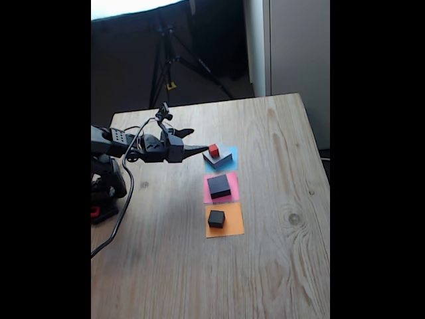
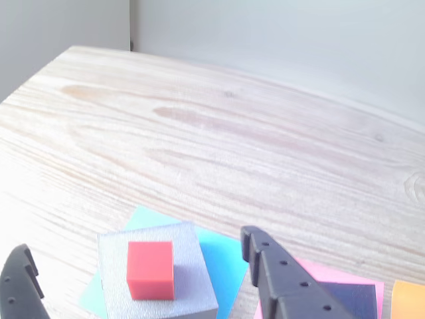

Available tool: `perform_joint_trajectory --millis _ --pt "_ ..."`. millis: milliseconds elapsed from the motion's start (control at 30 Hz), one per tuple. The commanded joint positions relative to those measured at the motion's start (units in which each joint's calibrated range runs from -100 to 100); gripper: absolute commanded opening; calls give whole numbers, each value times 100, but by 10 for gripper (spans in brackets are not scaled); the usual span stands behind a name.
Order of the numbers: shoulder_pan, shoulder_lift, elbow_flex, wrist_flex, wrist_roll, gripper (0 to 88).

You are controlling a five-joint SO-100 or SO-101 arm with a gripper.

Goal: Tower of hanoi

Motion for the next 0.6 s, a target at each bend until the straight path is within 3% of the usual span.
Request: perform_joint_trajectory --millis 0,300,567 --pt "-26 454 14 -875 87 384" --pt "-26 2149 60 -2752 -64 381" --pt "-43 3482 -431 -3505 -214 376"
